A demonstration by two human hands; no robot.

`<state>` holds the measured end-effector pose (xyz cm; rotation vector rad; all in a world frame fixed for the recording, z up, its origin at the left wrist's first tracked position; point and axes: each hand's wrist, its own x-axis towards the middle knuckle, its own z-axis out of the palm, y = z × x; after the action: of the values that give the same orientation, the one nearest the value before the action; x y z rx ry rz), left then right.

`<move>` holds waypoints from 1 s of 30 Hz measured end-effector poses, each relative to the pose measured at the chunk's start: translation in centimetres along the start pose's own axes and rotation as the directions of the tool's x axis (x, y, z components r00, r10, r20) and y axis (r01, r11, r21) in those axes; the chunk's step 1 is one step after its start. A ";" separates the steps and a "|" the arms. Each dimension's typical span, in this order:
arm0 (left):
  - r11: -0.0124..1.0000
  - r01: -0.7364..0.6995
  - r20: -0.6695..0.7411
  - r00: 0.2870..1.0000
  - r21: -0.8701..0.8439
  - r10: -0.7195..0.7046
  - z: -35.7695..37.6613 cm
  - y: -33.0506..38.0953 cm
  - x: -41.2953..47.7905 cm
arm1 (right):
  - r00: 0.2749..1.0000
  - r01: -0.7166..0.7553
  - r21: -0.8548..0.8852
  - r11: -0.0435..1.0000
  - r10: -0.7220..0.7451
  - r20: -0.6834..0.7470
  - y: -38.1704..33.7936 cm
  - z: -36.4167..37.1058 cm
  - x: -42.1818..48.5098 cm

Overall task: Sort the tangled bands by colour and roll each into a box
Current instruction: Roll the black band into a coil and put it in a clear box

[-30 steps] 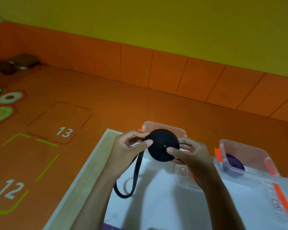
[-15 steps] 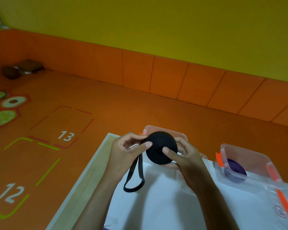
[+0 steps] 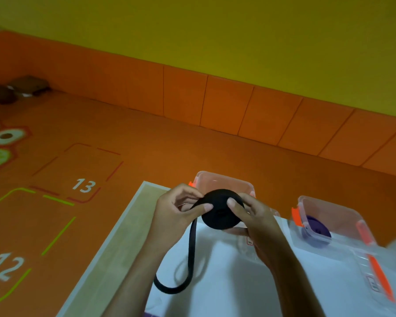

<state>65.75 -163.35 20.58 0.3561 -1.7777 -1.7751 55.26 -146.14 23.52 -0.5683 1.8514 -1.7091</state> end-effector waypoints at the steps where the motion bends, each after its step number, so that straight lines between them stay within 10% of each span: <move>1: 1.000 0.000 -0.014 1.000 -0.028 -0.001 -0.2 0.2 -0.1 | 1.000 0.007 0.008 1.000 -0.007 -0.018 -0.3 0.5 -0.1; 9: 0.992 0.065 0.105 0.993 -0.106 -0.054 -4.2 2.1 -1.2 | 0.999 -0.017 0.212 0.977 0.010 0.037 -0.2 3.2 -1.9; 16: 0.992 0.054 0.065 0.997 -0.116 -0.047 -3.7 2.4 -4.4 | 0.988 0.010 0.005 1.000 -0.011 0.151 -0.9 1.3 -4.7; 30: 0.998 0.064 0.273 0.960 -0.018 -0.057 -4.6 3.1 -3.4 | 0.992 0.092 0.057 0.994 -0.087 -0.094 1.8 3.3 -6.0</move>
<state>71.73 -164.89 22.58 0.1618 -1.9455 -1.9667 62.02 -144.63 22.26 -0.5649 1.8543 -1.8725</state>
